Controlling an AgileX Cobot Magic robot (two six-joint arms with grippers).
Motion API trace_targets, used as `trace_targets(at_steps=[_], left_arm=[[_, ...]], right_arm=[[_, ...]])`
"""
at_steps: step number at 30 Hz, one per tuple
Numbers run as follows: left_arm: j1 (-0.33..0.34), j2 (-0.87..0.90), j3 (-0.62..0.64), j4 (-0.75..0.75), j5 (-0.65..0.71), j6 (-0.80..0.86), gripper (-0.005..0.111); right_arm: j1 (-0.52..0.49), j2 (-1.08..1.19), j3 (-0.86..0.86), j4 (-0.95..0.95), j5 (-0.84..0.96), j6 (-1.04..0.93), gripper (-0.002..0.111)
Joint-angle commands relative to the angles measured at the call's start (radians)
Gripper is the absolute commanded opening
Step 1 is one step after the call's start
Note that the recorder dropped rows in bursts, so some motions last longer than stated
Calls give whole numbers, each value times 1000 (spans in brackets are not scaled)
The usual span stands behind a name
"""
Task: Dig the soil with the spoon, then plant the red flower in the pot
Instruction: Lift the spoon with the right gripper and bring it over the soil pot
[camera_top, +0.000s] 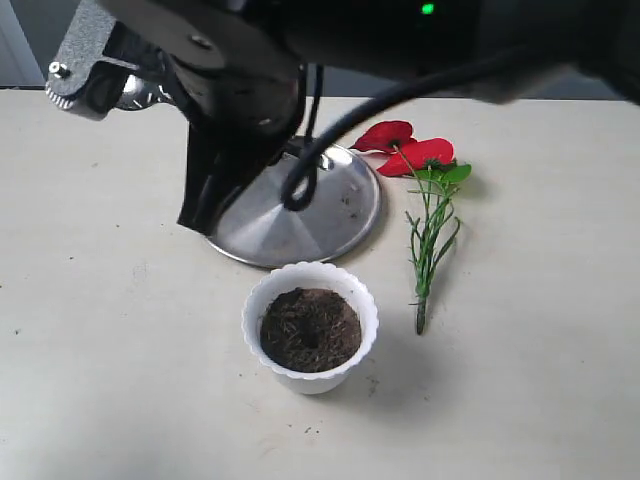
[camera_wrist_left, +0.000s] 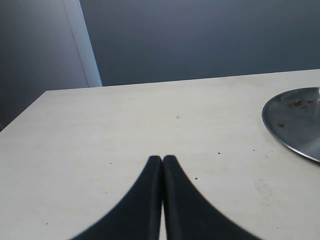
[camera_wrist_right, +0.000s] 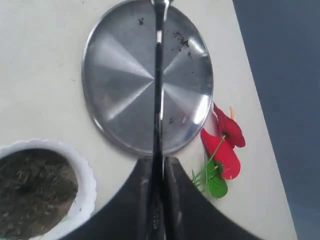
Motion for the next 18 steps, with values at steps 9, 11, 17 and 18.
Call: trace_targets(at_steps=[9, 11, 17, 18], left_arm=[[-7, -5, -4, -8, -6, -2, 0], [-7, -5, -4, -8, -6, -2, 0], [-7, -5, -4, -8, -6, -2, 0], [-7, -5, -4, -8, -6, -2, 0]], right_arm=[[1, -432, 593, -116, 9, -224, -1], [30, -483, 678, -176, 9, -328, -1], [234, -555, 870, -420, 9, -363, -1], [256, -552, 881, -440, 9, -348, -1]])
